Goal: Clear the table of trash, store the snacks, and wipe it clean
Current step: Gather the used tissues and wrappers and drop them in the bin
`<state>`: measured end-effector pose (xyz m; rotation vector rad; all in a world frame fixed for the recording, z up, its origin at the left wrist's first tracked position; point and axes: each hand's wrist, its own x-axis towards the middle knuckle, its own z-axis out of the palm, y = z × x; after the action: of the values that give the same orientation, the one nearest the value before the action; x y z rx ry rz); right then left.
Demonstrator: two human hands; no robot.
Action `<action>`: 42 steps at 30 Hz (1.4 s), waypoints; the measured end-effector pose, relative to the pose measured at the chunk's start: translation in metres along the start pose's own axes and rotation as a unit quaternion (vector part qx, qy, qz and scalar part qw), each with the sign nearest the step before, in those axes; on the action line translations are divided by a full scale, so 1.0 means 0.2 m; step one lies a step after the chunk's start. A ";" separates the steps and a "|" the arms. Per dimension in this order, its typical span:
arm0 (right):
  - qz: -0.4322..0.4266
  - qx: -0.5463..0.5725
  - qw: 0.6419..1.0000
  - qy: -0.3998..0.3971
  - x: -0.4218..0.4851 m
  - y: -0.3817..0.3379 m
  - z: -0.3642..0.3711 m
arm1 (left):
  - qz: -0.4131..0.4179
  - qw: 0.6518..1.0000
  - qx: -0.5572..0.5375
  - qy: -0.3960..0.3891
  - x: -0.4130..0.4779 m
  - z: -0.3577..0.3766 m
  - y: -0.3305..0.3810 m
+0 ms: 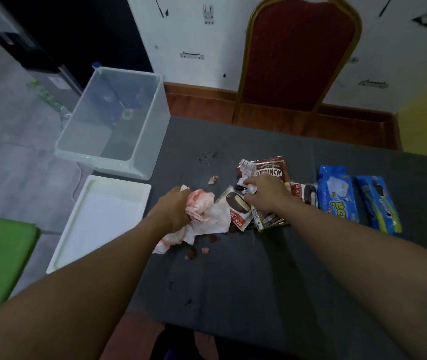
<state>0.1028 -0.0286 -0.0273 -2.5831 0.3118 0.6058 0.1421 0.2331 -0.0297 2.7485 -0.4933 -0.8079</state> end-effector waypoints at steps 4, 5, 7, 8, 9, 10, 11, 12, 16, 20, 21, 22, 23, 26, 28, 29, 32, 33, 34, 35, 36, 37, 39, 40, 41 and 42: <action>-0.004 0.005 0.999 0.049 -0.02 -0.03 0.01 | -0.001 1.000 -0.002 0.008 -0.01 -0.01 -0.02; 0.003 0.007 0.998 0.058 -0.02 -0.03 0.02 | 0.001 1.000 -0.003 0.011 -0.01 -0.01 -0.02; 0.009 0.014 0.998 0.064 -0.02 -0.03 0.01 | 0.005 1.000 -0.008 0.016 -0.01 -0.03 -0.02; 0.009 0.018 0.997 0.068 -0.03 -0.02 0.01 | 0.007 1.000 -0.012 0.019 -0.01 -0.04 -0.01; 0.012 0.026 0.997 0.071 -0.03 -0.02 0.00 | 0.008 1.000 -0.013 0.022 -0.01 -0.05 -0.01; 0.010 0.028 0.997 0.077 -0.04 -0.01 -0.01 | 0.008 1.000 -0.015 0.024 -0.01 -0.06 -0.01; 0.009 0.025 0.996 0.082 -0.05 -0.01 -0.02 | 0.008 0.999 -0.016 0.028 -0.02 -0.07 0.00; 0.006 0.023 0.996 0.088 -0.06 0.00 -0.03 | 0.010 0.999 -0.018 0.031 -0.02 -0.08 0.00; 0.008 0.065 0.992 0.107 -0.11 0.02 -0.07 | 0.017 0.999 -0.026 0.044 -0.04 -0.14 0.02; 0.009 0.085 0.986 0.141 -0.16 -0.01 -0.11 | 0.040 0.997 -0.026 0.063 -0.08 -0.22 0.04; 0.005 0.093 0.985 0.148 -0.18 -0.02 -0.12 | 0.049 0.996 -0.024 0.067 -0.09 -0.24 0.05; 0.000 0.102 0.983 0.152 -0.20 -0.04 -0.12 | 0.059 0.995 -0.022 0.071 -0.10 -0.26 0.05; -0.003 0.106 0.982 0.157 -0.21 -0.06 -0.13 | 0.068 0.995 -0.021 0.075 -0.11 -0.29 0.06; -0.009 0.105 0.979 0.176 -0.26 -0.13 -0.14 | 0.088 0.993 -0.025 0.079 -0.15 -0.35 0.05; -0.010 0.103 0.977 0.185 -0.28 -0.18 -0.14 | 0.095 0.991 -0.022 0.086 -0.18 -0.39 0.02; -0.010 0.095 0.978 0.188 -0.29 -0.21 -0.14 | 0.099 0.990 -0.020 0.094 -0.20 -0.40 0.00; -0.020 0.070 0.977 0.200 -0.32 -0.32 -0.13 | 0.102 0.989 -0.024 0.103 -0.27 -0.45 -0.07; -0.024 0.073 0.976 0.202 -0.33 -0.36 -0.12 | 0.103 0.989 -0.029 0.104 -0.30 -0.46 -0.10; -0.028 0.075 0.976 0.202 -0.35 -0.41 -0.11 | 0.102 0.989 -0.033 0.103 -0.33 -0.48 -0.13; -0.034 0.075 0.976 0.203 -0.36 -0.46 -0.10 | 0.104 0.988 -0.038 0.106 -0.36 -0.49 -0.17; -0.040 0.071 0.975 0.205 -0.37 -0.51 -0.09 | 0.103 0.988 -0.043 0.109 -0.39 -0.50 -0.21; -0.044 0.066 0.976 0.205 -0.37 -0.56 -0.07 | 0.103 0.987 -0.047 0.113 -0.42 -0.51 -0.26; -0.055 0.063 0.975 0.206 -0.39 -0.67 -0.03 | 0.100 0.986 -0.049 0.122 -0.49 -0.53 -0.36; -0.059 0.062 0.975 0.206 -0.39 -0.73 -0.01 | 0.096 0.986 -0.049 0.129 -0.53 -0.55 -0.41; -0.062 0.060 0.974 0.207 -0.40 -0.79 0.01 | 0.091 0.985 -0.048 0.136 -0.56 -0.56 -0.46; -0.063 0.056 0.975 0.208 -0.41 -0.85 0.03 | 0.083 0.986 -0.045 0.140 -0.59 -0.57 -0.52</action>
<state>0.0830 0.1310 0.0716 -2.5770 0.3022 -0.0036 0.1386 0.3875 0.0880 2.6348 -0.6002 -0.3853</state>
